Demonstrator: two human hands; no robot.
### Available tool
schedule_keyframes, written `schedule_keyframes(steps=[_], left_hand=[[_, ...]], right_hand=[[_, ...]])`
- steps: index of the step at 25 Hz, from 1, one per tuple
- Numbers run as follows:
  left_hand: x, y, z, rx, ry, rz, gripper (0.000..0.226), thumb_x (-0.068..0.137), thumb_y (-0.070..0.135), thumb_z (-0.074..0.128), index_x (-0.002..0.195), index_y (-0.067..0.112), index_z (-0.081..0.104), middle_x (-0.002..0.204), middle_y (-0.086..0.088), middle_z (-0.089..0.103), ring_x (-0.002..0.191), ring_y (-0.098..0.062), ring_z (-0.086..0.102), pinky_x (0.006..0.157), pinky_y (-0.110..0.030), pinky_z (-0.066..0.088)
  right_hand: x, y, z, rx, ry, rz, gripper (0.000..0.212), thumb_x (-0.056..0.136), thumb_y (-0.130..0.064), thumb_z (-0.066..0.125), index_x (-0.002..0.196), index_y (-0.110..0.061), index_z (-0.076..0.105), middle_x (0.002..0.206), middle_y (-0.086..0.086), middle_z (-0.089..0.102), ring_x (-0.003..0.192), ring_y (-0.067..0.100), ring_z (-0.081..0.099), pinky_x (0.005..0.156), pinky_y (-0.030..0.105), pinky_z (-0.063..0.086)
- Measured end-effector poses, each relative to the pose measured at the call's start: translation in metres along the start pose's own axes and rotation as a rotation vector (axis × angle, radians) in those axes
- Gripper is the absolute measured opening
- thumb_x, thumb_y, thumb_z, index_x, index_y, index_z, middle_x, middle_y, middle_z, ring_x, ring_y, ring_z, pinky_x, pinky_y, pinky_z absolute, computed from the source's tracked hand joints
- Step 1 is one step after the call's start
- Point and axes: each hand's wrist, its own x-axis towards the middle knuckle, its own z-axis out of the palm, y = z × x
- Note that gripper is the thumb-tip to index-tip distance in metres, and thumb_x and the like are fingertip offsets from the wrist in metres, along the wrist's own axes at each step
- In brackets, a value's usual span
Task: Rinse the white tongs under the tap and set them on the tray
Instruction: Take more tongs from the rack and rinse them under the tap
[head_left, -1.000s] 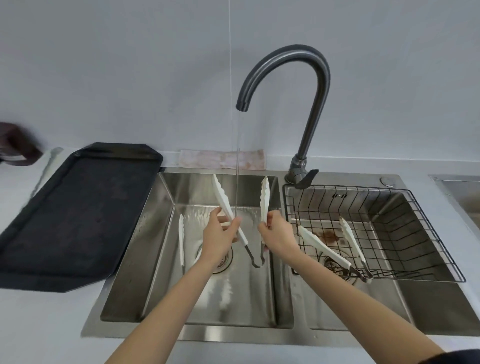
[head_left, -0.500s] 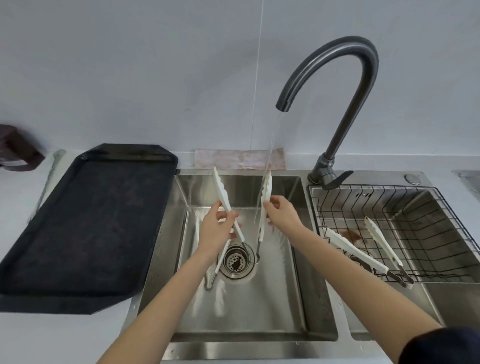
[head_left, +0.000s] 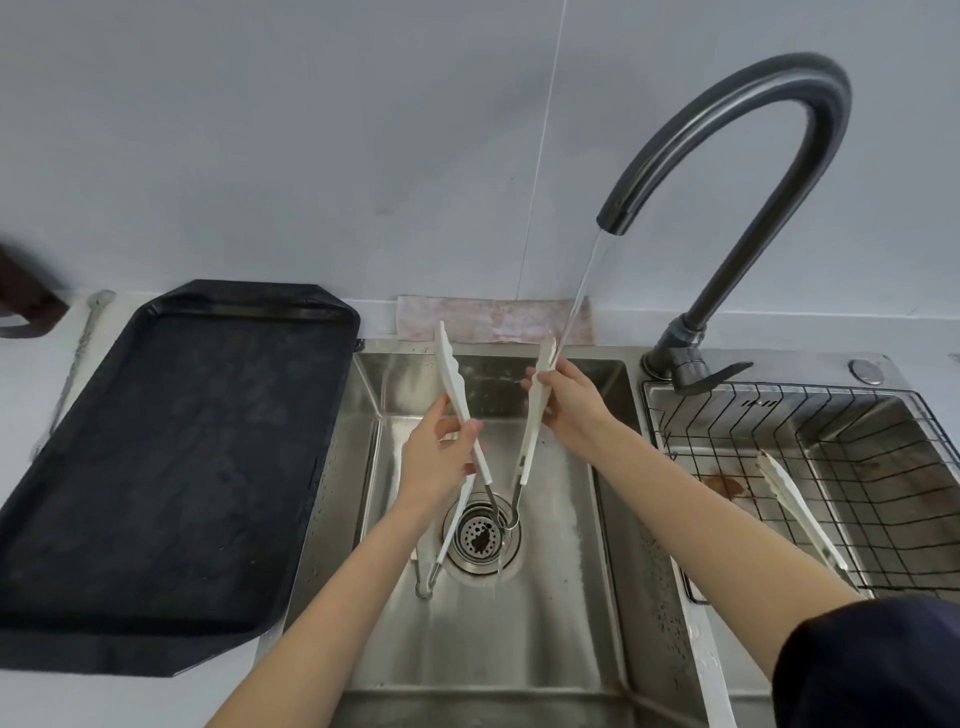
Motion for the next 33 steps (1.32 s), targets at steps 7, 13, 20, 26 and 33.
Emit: schedule_keyframes(steps=[7, 13, 20, 26, 33], left_hand=[[0.008, 0.002, 0.009, -0.09, -0.05, -0.067, 0.045, 0.092, 0.012, 0.051, 0.136, 0.015, 0.041, 0.098, -0.007, 0.064, 0.092, -0.025, 0.063, 0.062, -0.024, 0.058], [0.008, -0.004, 0.01, -0.047, -0.055, -0.069, 0.037, 0.092, 0.012, 0.051, 0.129, 0.014, 0.046, 0.102, -0.008, 0.066, 0.083, -0.023, 0.065, 0.06, -0.026, 0.058], [0.006, -0.009, 0.005, -0.075, -0.026, -0.131, 0.026, 0.094, 0.008, 0.046, 0.119, 0.014, 0.049, 0.089, 0.001, 0.063, 0.068, -0.011, 0.064, 0.049, -0.018, 0.056], [-0.001, -0.018, 0.008, -0.061, -0.058, -0.195, 0.023, 0.094, 0.004, 0.041, 0.115, 0.005, 0.049, 0.102, -0.009, 0.063, 0.074, -0.018, 0.066, 0.055, -0.026, 0.059], [-0.001, -0.019, 0.014, -0.062, -0.068, -0.234, 0.02, 0.094, 0.004, 0.038, 0.107, 0.003, 0.053, 0.103, -0.01, 0.063, 0.076, -0.017, 0.067, 0.057, -0.029, 0.059]], right_hand=[[0.019, -0.007, 0.012, 0.058, 0.077, 0.058, 0.03, 0.093, -0.039, 0.047, 0.114, -0.016, 0.048, 0.062, -0.002, 0.037, 0.043, 0.005, 0.031, 0.034, 0.014, 0.031], [0.021, -0.007, 0.01, 0.026, 0.109, 0.124, 0.048, 0.087, -0.062, 0.04, 0.061, -0.023, 0.039, 0.042, -0.007, 0.024, 0.029, 0.005, 0.02, 0.028, 0.016, 0.02], [0.006, -0.006, 0.001, 0.403, -0.173, 0.055, 0.018, 0.089, -0.024, 0.059, 0.107, -0.023, 0.058, 0.08, -0.007, 0.062, 0.048, 0.002, 0.058, 0.046, 0.012, 0.049], [-0.004, -0.007, 0.006, 0.297, -0.066, 0.074, 0.018, 0.091, -0.043, 0.051, 0.088, -0.028, 0.06, 0.045, -0.008, 0.05, 0.033, 0.003, 0.042, 0.036, 0.013, 0.04], [-0.008, -0.009, -0.005, 0.395, -0.341, 0.072, 0.027, 0.099, -0.022, 0.037, 0.093, -0.017, 0.063, 0.073, -0.004, 0.057, 0.052, 0.005, 0.056, 0.055, 0.016, 0.051]])
